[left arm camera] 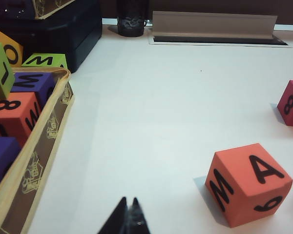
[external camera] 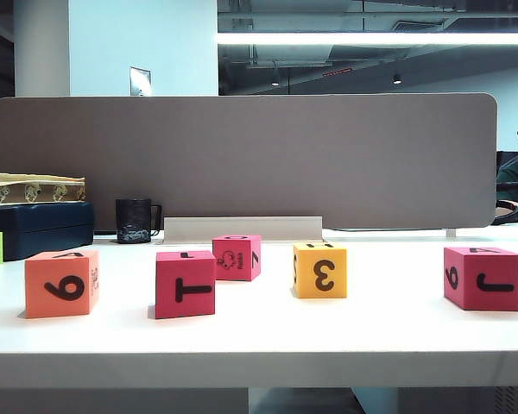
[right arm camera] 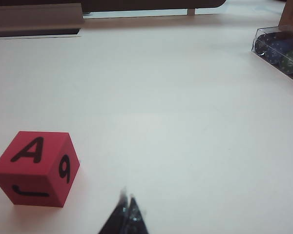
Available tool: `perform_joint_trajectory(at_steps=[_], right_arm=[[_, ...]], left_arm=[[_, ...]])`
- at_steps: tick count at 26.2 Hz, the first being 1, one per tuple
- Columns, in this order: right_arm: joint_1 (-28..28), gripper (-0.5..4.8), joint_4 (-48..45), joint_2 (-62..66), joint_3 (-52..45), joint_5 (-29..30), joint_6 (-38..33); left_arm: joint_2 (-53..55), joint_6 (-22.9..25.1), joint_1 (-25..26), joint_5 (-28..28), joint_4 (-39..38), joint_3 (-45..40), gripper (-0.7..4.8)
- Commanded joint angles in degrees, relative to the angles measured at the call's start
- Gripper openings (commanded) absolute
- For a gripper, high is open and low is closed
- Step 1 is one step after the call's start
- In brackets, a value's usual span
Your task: Select the appropriate blocks from the scattered letter blocks on the table and arrange them in a row to spell out "ALOHA".
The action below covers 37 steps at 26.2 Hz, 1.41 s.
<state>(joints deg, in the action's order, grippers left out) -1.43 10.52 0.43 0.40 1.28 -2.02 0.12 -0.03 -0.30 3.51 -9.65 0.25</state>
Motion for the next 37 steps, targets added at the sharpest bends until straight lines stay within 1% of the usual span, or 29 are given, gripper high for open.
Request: perform_joint_trajectory(at_steps=[1,8,10,11,12,14,16,18,20,21,22,23,24,26,27,29,30,32,35,37], right_arm=[[0.07,-0.01,-0.17,-0.55,-0.31,-0.07,0.11],[0.07,-0.01,-0.55,-0.55,-0.31,0.37,0.09],[0.07,-0.01,-0.55,-0.55,-0.31,2.84,-0.59],[0.07,-0.01,-0.74,-0.55,-0.31,4.35,-2.58],[0.07,-0.01,-1.25,-0.55,-0.31,7.54,-6.19],[0.07,-0.01,-1.95,-0.55,-0.31,13.64,-11.23],[0.09,-0.01,-2.27,-0.55,-0.31,16.44,-12.85],[0.17,-0.01,-2.29,-0.55,-0.31,17.11,-13.27],[0.44,-0.02,-2.67,-0.55,-0.31,17.11,-19.37],[0.44,-0.02,-3.63,-0.55,-0.26,17.14,-24.98],[0.46,-0.02,-4.59,-0.55,-0.07,17.7,-27.74],[0.48,-0.03,-6.32,-0.55,0.39,19.65,-28.35],[0.48,-0.04,-7.04,-0.55,0.98,20.31,-28.35],[0.5,-0.04,-8.04,-0.55,3.15,20.92,-28.33],[0.5,-0.04,-8.02,-0.52,5.97,20.68,-27.89],[0.48,-0.04,-8.02,-0.33,9.33,19.63,-27.76],[0.48,-0.04,-8.0,0.07,12.52,18.95,-27.58],[0.46,-0.04,-7.96,0.76,15.37,19.02,-27.52],[0.46,-0.04,-6.86,2.82,21.2,21.0,-27.26],[0.46,-0.04,-3.08,4.17,24.63,22.34,-24.65]], left_arm=[[0.02,0.02,0.02,0.35,-0.59,0.09,-0.05],[0.02,0.0,0.02,0.42,-0.57,0.09,-0.05],[0.02,-0.02,0.02,0.44,-0.57,0.09,-0.05],[0.02,-0.02,0.02,0.72,-0.55,0.09,-0.05],[0.02,-1.29,0.02,1.81,-0.52,0.09,-0.05],[0.02,-5.2,0.02,4.85,0.26,0.09,-0.05],[0.02,-7.56,0.02,7.39,0.5,0.09,-0.05],[0.02,-9.6,0.02,9.79,0.55,0.09,-0.05],[0.02,-14.32,0.02,10.99,0.79,0.09,-0.05],[0.02,-19.28,0.02,11.72,1.51,0.13,-0.05],[0.02,-23.3,0.02,12.76,2.54,0.26,-0.05],[0.02,-26.51,0.02,14.75,3.63,0.63,-0.05],[0.02,-27.56,0.02,15.78,3.76,1.14,-0.05],[0.02,-28.11,0.0,17.4,3.74,2.69,-0.05],[0.02,-28.13,0.0,18.25,3.69,4.44,-0.05],[0.02,-28.09,0.0,18.32,3.72,6.56,-0.05],[0.02,-28.09,0.0,18.32,3.69,8.66,-0.05],[0.02,-28.09,0.0,18.4,3.69,10.54,-0.05],[0.02,-28.11,0.0,18.78,3.19,14.21,-0.05],[0.04,-28.09,0.0,18.86,1.66,15.78,-0.05]])
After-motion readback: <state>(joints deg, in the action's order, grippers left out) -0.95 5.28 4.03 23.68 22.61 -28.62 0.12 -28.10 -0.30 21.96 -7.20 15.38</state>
